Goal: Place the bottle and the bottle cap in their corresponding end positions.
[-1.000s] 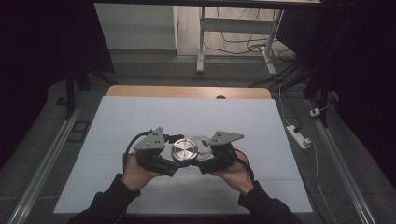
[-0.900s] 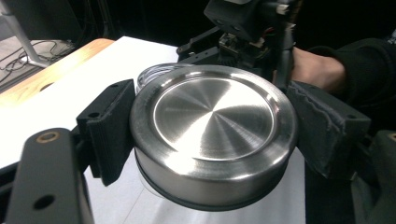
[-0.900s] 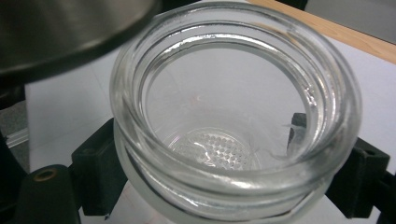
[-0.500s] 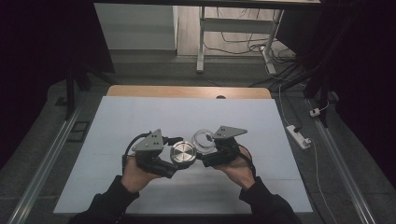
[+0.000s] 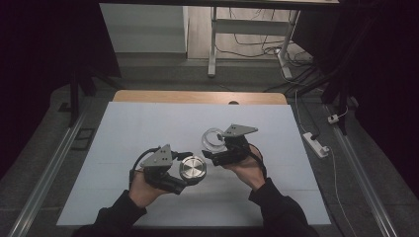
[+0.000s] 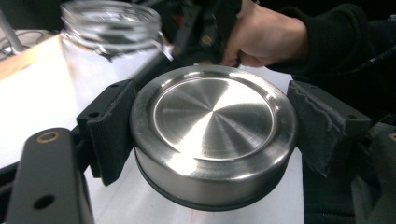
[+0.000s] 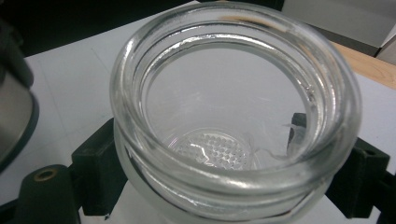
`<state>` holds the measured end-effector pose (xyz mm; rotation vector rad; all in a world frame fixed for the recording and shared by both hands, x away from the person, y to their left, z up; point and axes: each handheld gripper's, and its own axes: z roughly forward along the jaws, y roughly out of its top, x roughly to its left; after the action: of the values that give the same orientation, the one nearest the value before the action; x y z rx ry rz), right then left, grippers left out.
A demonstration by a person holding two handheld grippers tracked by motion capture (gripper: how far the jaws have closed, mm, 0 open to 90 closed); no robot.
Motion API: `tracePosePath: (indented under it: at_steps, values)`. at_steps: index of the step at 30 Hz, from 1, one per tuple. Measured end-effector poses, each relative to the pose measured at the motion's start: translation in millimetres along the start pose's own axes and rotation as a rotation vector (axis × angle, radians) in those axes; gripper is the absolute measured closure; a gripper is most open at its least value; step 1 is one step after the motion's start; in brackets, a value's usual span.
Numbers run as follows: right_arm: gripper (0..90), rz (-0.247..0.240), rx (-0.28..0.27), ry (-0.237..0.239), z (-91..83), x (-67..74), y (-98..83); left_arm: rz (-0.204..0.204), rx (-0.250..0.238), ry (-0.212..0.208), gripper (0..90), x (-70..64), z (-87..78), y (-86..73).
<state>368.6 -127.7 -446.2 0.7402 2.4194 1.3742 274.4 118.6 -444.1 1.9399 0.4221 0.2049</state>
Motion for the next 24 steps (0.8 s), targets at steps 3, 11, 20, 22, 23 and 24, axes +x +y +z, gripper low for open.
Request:
tracePosePath:
  at_steps: [3, 11, 20, 22, 23, 24]
  values:
    - [14.8, -0.006, 0.005, -0.009, 5.5, -3.4, 1.6, -0.01, 0.011, -0.003, 20.5, 1.5, 5.6, -8.6]
    - [14.8, -0.002, 0.009, -0.031, 18.5, -13.9, 5.1, -0.016, 0.024, -0.014, 20.5, 3.8, 18.1, -20.3]
    - [14.8, 0.0, 0.014, -0.044, 33.9, -22.9, 7.0, -0.019, 0.061, -0.021, 20.6, 7.8, 36.8, -33.2]
    - [14.8, -0.002, 0.016, -0.047, 39.7, -25.0, 8.2, -0.013, 0.074, -0.019, 20.6, 8.7, 40.8, -35.5]
    - [14.8, -0.003, 0.016, -0.048, 41.6, -25.5, 8.5, -0.007, 0.084, -0.015, 20.6, 9.4, 44.6, -38.1]
    - [14.8, -0.004, 0.014, -0.048, 43.6, -26.1, 8.8, -0.009, 0.088, -0.015, 20.5, 9.9, 46.5, -39.6]
